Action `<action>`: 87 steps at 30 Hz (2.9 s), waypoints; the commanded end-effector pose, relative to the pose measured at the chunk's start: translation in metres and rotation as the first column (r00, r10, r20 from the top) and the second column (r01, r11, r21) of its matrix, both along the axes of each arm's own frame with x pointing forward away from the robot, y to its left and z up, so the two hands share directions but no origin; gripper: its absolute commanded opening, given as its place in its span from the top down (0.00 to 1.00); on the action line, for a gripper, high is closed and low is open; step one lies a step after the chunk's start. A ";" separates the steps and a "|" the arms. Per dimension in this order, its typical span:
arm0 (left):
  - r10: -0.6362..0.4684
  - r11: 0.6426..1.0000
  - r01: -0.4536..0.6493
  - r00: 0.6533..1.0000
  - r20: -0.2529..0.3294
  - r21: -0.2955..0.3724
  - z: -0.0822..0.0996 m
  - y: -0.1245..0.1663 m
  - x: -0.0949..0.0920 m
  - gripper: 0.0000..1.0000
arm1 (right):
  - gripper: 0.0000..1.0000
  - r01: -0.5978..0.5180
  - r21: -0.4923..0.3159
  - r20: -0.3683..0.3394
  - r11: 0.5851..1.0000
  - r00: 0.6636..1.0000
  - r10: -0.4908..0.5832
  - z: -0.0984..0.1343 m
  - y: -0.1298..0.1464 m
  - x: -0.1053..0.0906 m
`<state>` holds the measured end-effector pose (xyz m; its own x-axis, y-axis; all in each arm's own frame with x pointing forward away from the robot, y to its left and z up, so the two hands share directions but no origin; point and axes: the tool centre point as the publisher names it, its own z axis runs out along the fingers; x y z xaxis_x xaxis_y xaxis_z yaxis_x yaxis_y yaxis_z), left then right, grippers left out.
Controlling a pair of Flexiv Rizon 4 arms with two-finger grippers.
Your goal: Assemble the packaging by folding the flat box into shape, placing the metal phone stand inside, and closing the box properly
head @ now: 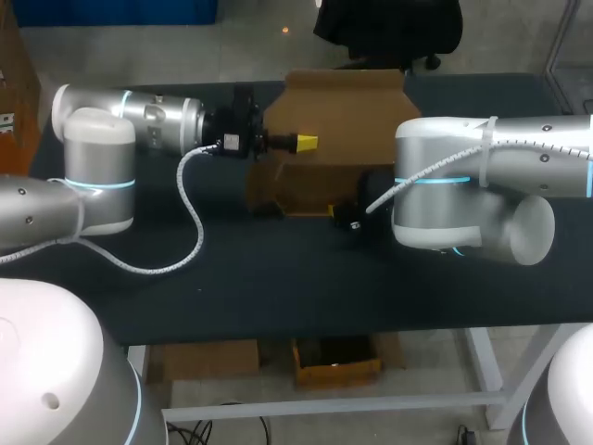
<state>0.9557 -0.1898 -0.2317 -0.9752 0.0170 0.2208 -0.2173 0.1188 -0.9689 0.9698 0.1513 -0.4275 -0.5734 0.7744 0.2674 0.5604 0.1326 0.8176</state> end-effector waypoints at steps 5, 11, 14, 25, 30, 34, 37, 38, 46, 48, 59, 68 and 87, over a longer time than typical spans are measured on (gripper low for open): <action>0.020 1.000 -0.020 1.000 0.000 -0.014 -0.006 0.000 0.000 1.00 | 1.00 0.004 -0.002 0.002 1.000 1.000 -0.004 -0.005 0.004 0.000; 0.023 1.000 -0.023 1.000 -0.003 -0.009 -0.007 0.000 0.000 1.00 | 1.00 0.004 -0.002 0.002 1.000 1.000 -0.004 -0.005 0.004 0.000; 0.024 1.000 -0.024 1.000 -0.001 -0.003 -0.008 0.000 0.000 1.00 | 1.00 0.004 -0.002 0.002 1.000 1.000 -0.004 -0.005 0.004 0.000; 0.025 1.000 -0.025 1.000 -0.001 -0.005 -0.008 0.001 -0.001 1.00 | 1.00 0.004 -0.002 0.002 1.000 1.000 -0.004 -0.005 0.004 0.000; 0.025 1.000 -0.025 1.000 -0.001 -0.005 -0.008 0.001 -0.001 1.00 | 1.00 0.004 -0.002 0.002 1.000 1.000 -0.004 -0.005 0.004 0.000; 0.026 1.000 -0.026 1.000 -0.002 -0.003 -0.009 0.001 -0.001 1.00 | 1.00 0.004 -0.002 0.002 1.000 1.000 -0.004 -0.005 0.004 0.000; 0.025 1.000 -0.025 1.000 -0.002 -0.002 -0.009 0.001 -0.001 1.00 | 1.00 0.004 -0.002 0.002 1.000 1.000 -0.004 -0.005 0.004 0.000; 0.025 1.000 -0.025 1.000 -0.002 -0.002 -0.009 0.001 -0.001 1.00 | 1.00 0.004 -0.002 0.002 1.000 1.000 -0.004 -0.005 0.004 0.000; 0.025 1.000 -0.025 1.000 -0.002 -0.002 -0.009 0.001 -0.001 1.00 | 1.00 0.004 -0.002 0.002 1.000 1.000 -0.004 -0.005 0.004 0.000; 0.025 1.000 -0.025 1.000 -0.002 -0.002 -0.009 0.001 -0.001 1.00 | 1.00 0.004 -0.002 0.002 1.000 1.000 -0.004 -0.005 0.004 0.000; 0.025 1.000 -0.025 1.000 -0.002 -0.002 -0.009 0.001 -0.001 1.00 | 1.00 0.014 0.005 0.038 1.000 0.999 -0.014 0.006 0.002 -0.007; 0.025 1.000 -0.025 1.000 -0.002 -0.002 -0.009 0.001 -0.001 1.00 | 1.00 0.014 0.012 0.082 1.000 0.997 -0.015 0.025 -0.003 -0.024; 0.025 1.000 -0.025 1.000 -0.002 -0.002 -0.009 0.001 -0.001 1.00 | 1.00 -0.019 0.024 0.106 1.000 0.994 0.017 0.054 -0.042 -0.070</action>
